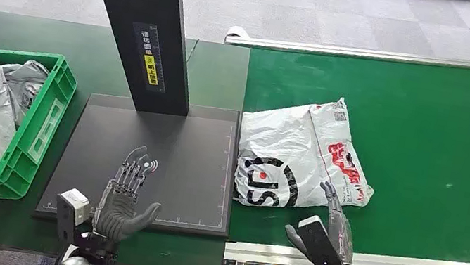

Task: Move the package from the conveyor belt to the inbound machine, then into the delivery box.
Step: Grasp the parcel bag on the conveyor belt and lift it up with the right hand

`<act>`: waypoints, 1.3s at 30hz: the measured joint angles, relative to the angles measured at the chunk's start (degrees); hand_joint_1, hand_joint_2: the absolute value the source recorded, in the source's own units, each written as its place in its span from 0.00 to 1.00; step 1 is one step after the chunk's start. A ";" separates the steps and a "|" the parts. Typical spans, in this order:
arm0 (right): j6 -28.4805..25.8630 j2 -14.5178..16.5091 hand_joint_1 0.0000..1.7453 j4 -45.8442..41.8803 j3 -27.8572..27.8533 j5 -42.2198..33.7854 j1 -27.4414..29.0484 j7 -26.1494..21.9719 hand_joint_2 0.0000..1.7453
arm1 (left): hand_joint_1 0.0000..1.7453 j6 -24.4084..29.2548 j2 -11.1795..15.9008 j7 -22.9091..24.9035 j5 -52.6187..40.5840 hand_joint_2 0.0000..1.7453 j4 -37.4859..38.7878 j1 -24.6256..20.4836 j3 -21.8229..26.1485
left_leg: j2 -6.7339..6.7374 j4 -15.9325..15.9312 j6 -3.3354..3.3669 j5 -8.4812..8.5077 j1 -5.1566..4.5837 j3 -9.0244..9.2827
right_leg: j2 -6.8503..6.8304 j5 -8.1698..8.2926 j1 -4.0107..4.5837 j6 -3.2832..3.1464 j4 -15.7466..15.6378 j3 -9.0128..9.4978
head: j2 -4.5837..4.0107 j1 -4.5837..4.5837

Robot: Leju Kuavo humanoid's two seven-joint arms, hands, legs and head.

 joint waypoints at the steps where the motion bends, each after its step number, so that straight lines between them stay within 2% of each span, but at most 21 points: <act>1: 0.02 -0.19 0.00 0.33 -0.18 0.20 -0.21 -0.15 1.00 | 0.00 -0.03 0.00 0.00 0.00 1.00 0.00 0.00 -0.04 | 0.00 0.00 0.00 0.00 0.00 0.00 | 0.00 0.00 0.00 0.00 0.00 0.00 | 0.00 0.00; 9: 0.10 -3.34 0.00 7.40 -2.36 3.31 -5.02 -1.37 1.00 | 0.00 -0.52 0.21 -0.15 0.11 1.00 0.69 -0.37 -1.21 | 0.00 0.00 0.00 0.00 0.00 0.00 | 0.00 0.00 0.00 0.00 0.00 0.00 | 0.00 -0.01; 18: 1.39 -5.79 0.00 19.83 -2.90 7.56 -14.41 -1.83 1.00 | 0.00 -0.86 0.94 -0.75 0.55 1.00 2.42 -1.91 -2.63 | 0.00 0.01 0.00 0.01 0.00 0.00 | 0.00 0.02 0.00 0.01 0.00 0.00 | 0.00 -0.01; 28: 1.55 -6.11 0.00 35.39 -0.84 10.54 -25.43 -1.10 1.00 | 0.00 -0.97 1.41 -0.95 1.21 1.00 4.46 -3.90 -4.41 | -0.01 0.02 0.03 0.03 0.00 -0.01 | 0.00 0.02 0.00 0.02 0.01 0.00 | 0.00 -0.01; 39: 3.70 -4.55 0.00 45.24 1.92 12.64 -31.69 1.54 1.00 | 0.00 -0.83 1.52 -0.93 1.48 1.00 5.23 -5.07 -5.53 | -0.04 0.02 0.03 0.03 0.00 -0.03 | -0.02 0.02 0.00 0.02 0.01 0.00 | 0.00 -0.01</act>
